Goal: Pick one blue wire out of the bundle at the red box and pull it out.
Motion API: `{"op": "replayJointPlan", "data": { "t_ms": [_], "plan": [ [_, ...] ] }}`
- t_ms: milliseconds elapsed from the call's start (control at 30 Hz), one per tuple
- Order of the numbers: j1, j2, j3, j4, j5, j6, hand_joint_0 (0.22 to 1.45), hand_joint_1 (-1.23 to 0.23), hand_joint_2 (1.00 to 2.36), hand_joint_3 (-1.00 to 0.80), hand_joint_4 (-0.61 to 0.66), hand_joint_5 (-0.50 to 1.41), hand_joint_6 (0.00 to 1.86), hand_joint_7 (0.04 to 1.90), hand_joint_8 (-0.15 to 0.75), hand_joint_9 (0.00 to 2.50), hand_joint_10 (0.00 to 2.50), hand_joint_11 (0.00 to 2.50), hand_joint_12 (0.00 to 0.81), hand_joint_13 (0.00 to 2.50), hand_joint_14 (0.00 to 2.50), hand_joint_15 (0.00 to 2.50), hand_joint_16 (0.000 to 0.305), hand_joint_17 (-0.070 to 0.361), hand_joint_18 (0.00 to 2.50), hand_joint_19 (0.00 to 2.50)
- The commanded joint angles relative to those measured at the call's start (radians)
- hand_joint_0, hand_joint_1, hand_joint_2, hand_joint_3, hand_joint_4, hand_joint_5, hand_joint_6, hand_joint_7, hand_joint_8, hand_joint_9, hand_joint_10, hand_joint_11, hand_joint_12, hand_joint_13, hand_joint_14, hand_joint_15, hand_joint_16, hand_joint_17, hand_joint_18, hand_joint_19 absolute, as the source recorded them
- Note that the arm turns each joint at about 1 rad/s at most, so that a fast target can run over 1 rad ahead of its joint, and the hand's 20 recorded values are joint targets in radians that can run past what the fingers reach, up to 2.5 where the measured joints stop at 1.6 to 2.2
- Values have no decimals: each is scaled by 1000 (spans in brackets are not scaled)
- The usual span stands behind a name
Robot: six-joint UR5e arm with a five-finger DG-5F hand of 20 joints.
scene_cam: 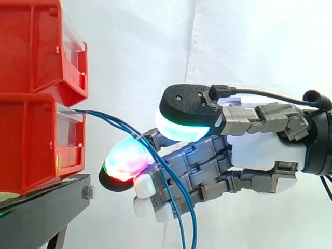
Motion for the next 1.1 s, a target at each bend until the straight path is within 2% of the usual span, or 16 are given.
{"op": "replayJointPlan", "data": {
  "t_ms": [0,233,500,800,1067],
  "plan": [
    [0,1,5,0,0,0,580,-694,1017,-204,171,-195,886,894,319,657,8,364,415,703,13,369,55,125,587,406],
    [-3,-1,20,-9,0,0,586,-714,1018,-88,121,-200,950,830,338,676,10,396,433,738,13,385,59,133,636,403],
    [-2,1,23,-9,0,-3,592,-722,1014,13,48,-181,964,858,365,759,8,425,451,803,13,404,63,141,717,400],
    [1,1,23,-9,-3,-3,599,-726,1004,83,-51,-143,947,970,390,836,9,431,476,859,13,418,68,152,785,399],
    [0,4,23,-19,-8,0,619,-749,1003,99,-84,-142,952,1071,381,841,7,443,466,872,15,439,65,147,797,403]
  ]
}}
